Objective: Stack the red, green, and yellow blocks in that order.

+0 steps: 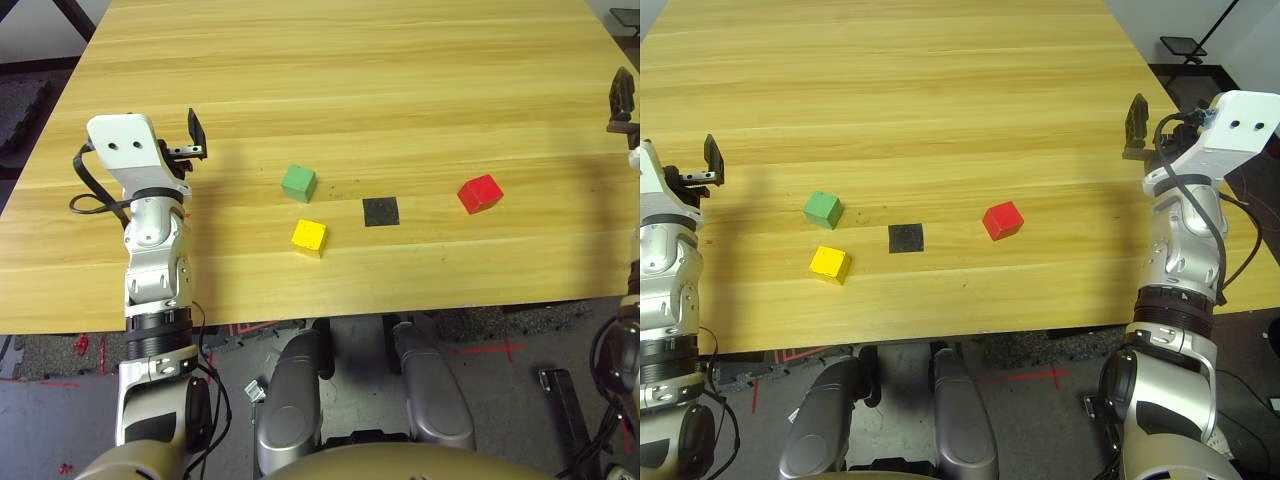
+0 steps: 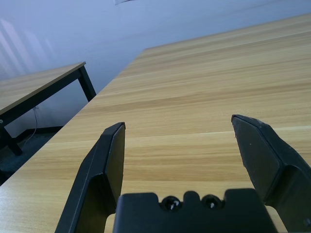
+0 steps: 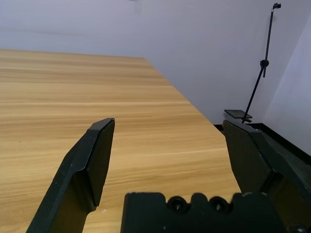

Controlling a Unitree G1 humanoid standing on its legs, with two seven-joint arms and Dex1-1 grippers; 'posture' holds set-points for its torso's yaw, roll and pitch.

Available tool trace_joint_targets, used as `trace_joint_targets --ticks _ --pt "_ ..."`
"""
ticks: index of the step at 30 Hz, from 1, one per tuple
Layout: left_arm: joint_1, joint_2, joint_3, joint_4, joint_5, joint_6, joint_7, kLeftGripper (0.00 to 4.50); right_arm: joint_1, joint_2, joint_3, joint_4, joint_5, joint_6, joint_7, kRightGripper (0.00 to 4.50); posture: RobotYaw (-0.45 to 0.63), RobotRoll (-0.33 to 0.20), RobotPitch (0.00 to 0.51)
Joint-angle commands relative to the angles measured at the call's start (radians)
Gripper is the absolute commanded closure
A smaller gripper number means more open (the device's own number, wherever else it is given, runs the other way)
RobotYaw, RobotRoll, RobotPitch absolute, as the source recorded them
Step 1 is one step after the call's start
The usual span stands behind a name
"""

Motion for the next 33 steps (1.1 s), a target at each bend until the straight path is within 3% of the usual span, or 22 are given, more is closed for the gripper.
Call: trace_joint_targets --ticks 1,9,14,24,28,33 --pt "0.020 -0.001 0.003 -0.006 0.009 -0.014 0.004 0.04 0.007 -0.013 -0.003 0.018 -0.003 -0.021 0.008 0.00 0.22 0.020 0.267" --pt "0.006 0.011 -0.005 0.029 -0.036 -0.058 -0.077 0.04 0.050 -0.009 0.000 -0.066 0.007 0.004 0.013 0.00 0.20 -0.002 0.273" --pt "-0.013 0.046 -0.025 0.047 -0.206 -0.083 -0.367 0.04 0.072 -0.022 0.015 -0.153 0.050 0.113 0.083 0.00 0.20 -0.001 0.280" --pt "-0.055 0.177 -0.109 0.068 -0.410 0.014 -0.870 0.04 0.163 -0.012 0.095 -0.443 0.158 0.476 0.182 0.00 0.19 -0.007 0.302" --pt "-0.103 0.191 -0.159 0.070 -0.427 0.038 -0.980 0.04 0.213 -0.003 0.137 -0.538 0.175 0.579 0.206 0.00 0.19 -0.016 0.304" --pt "-0.171 0.205 -0.250 0.159 -0.354 -0.060 -1.133 0.04 0.261 0.053 0.212 -0.675 0.183 0.721 0.161 0.00 0.17 -0.026 0.301"
